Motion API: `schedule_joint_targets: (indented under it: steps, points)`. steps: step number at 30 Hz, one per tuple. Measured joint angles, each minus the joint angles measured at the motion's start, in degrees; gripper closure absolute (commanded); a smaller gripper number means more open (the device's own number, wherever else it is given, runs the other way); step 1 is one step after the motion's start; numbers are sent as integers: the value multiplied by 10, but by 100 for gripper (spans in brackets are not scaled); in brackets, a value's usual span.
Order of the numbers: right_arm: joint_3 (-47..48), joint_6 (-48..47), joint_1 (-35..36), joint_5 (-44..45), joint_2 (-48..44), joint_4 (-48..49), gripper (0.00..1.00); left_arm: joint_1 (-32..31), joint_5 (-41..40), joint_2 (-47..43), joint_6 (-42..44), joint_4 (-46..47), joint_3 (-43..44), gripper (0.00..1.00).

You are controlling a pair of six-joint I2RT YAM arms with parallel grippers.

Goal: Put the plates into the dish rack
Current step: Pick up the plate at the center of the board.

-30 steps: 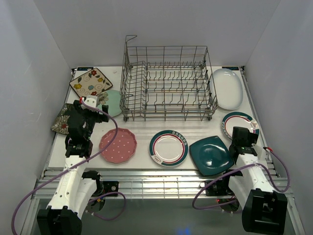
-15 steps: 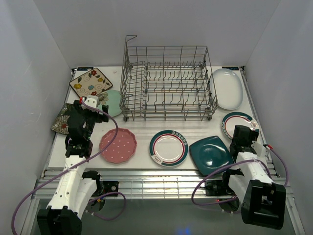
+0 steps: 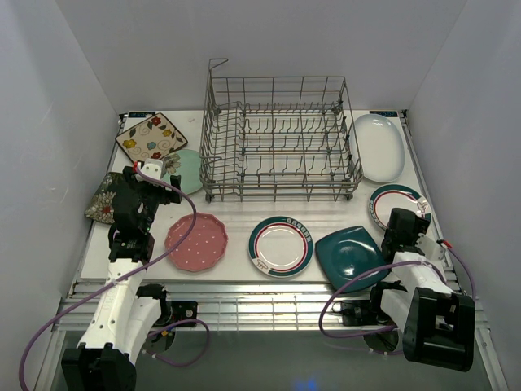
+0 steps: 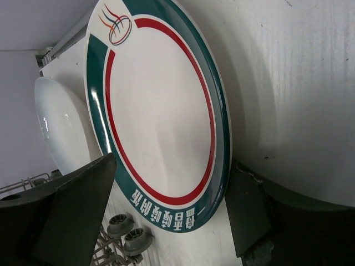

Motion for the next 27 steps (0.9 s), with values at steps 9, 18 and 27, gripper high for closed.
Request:
schedule_joint_targets:
  steps: [9,18,27]
  points:
    - [-8,11,0,-1,9,14,36,0,2,0,0,4,0,2]
    - [-23,15,0,-1,-7,10,43,0,3,0,0,4,0,2]
    - [-26,15,0,3,-33,-21,50,0,4,0,0,4,0,2]
